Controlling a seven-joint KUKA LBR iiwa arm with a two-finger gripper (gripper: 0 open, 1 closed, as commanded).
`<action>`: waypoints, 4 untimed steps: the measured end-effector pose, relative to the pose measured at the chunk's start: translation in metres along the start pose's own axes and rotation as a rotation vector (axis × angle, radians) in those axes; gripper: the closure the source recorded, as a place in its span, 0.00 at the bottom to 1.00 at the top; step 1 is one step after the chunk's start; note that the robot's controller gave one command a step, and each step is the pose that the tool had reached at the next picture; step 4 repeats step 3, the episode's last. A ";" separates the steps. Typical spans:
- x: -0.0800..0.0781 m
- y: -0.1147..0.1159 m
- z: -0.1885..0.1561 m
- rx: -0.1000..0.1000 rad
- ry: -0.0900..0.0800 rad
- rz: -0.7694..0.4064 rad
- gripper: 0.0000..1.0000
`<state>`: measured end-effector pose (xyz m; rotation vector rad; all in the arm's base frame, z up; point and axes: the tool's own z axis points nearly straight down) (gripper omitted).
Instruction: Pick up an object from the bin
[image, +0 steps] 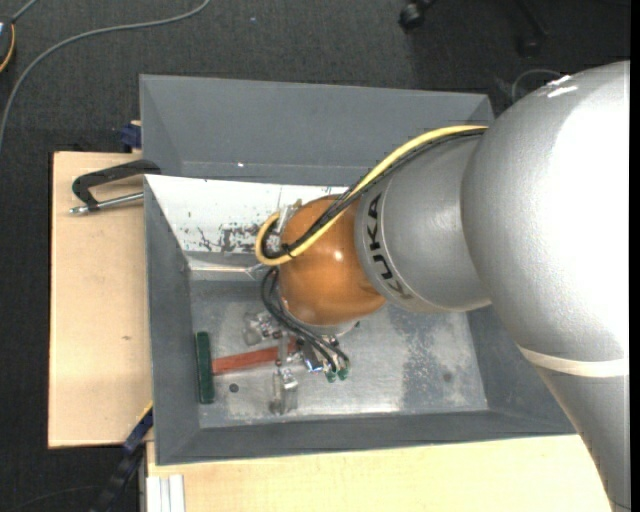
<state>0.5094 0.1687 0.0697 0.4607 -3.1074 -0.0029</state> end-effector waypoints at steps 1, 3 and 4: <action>0.000 0.000 0.000 0.000 0.000 0.000 1.00; -0.004 0.002 -0.095 0.001 -0.006 0.001 1.00; -0.004 0.002 -0.095 0.001 -0.006 0.001 1.00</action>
Offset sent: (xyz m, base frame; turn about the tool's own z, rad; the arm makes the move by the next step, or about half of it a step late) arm 0.0000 0.0000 0.0000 0.0000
